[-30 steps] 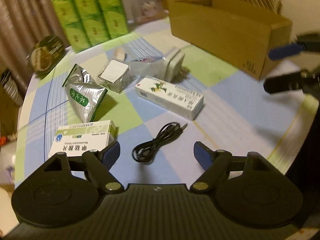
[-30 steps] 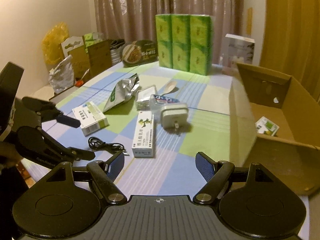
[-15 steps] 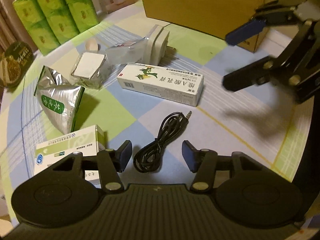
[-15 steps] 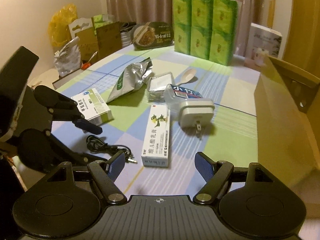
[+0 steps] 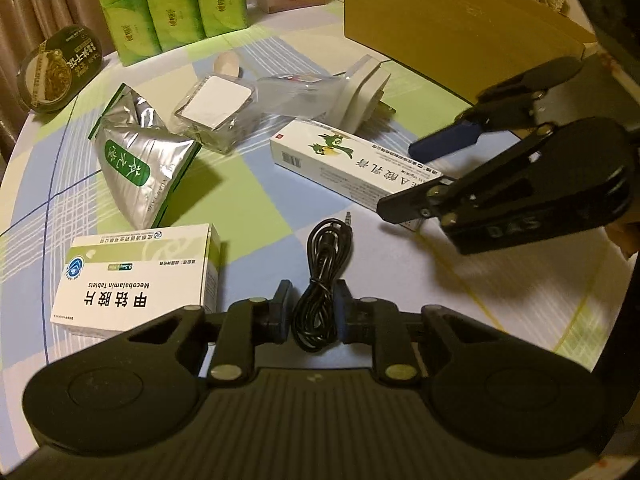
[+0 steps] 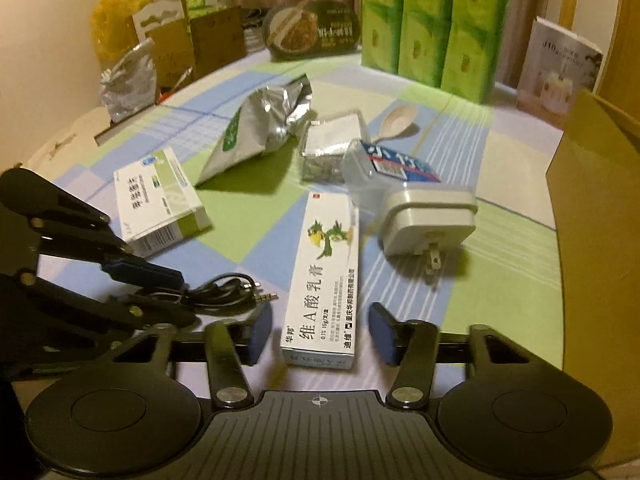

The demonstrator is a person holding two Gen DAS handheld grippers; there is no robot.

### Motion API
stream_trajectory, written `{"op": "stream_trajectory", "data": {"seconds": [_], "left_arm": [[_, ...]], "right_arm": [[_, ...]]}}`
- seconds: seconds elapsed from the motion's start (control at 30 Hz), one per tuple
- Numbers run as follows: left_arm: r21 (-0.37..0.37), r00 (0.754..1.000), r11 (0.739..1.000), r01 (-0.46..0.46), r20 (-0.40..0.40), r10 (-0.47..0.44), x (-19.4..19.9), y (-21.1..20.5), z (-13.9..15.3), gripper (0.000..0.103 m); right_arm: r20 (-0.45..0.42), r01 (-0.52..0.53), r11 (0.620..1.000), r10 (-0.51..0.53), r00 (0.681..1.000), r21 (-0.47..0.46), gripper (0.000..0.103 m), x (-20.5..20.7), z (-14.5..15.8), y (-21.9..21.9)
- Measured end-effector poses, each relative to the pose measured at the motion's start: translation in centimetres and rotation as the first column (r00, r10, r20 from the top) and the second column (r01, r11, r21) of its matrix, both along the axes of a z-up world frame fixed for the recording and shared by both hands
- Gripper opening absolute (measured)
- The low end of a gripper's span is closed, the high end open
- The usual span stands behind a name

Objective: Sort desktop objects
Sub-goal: 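Grasp the white cream tube box with the right tool while the left tool grasps the black cable, then lift and carry the cream box and black cable toward the cardboard box with both tools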

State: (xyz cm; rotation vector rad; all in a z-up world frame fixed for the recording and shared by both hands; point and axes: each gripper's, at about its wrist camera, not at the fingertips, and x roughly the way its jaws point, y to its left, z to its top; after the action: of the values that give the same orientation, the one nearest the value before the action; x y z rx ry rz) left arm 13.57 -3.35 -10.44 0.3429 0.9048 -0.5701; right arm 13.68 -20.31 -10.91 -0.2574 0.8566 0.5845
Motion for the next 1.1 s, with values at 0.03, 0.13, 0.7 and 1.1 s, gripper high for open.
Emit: {"op": "stream_trajectory", "data": {"seconds": [0.03, 0.13, 0.7, 1.1], "left_arm": [[-0.004, 1.000, 1.000, -0.004, 0.000, 0.004, 0.0, 0.1, 0.0, 0.017], [-0.022, 1.000, 1.000, -0.022, -0.002, 0.022, 0.2, 0.3, -0.1, 0.019], [-0.006, 1.000, 1.000, 0.021, 0.013, -0.021, -1.4, -1.3, 0.0, 0.014], [-0.063, 0.999, 0.997, -0.046, -0.006, 0.046, -0.1, -0.7, -0.2, 0.026]], "right_arm": [[-0.006, 0.001, 1.000, -0.001, 1.000, -0.008, 0.036, 0.1, -0.2, 0.0], [-0.017, 0.003, 1.000, -0.003, 1.000, -0.008, 0.035, -0.2, -0.1, -0.7], [-0.037, 0.048, 0.998, -0.049, 0.998, -0.038, 0.041, -6.0, 0.0, -5.7], [-0.009, 0.058, 0.998, -0.058, 0.998, 0.008, 0.048, -4.5, -0.3, -4.3]]}}
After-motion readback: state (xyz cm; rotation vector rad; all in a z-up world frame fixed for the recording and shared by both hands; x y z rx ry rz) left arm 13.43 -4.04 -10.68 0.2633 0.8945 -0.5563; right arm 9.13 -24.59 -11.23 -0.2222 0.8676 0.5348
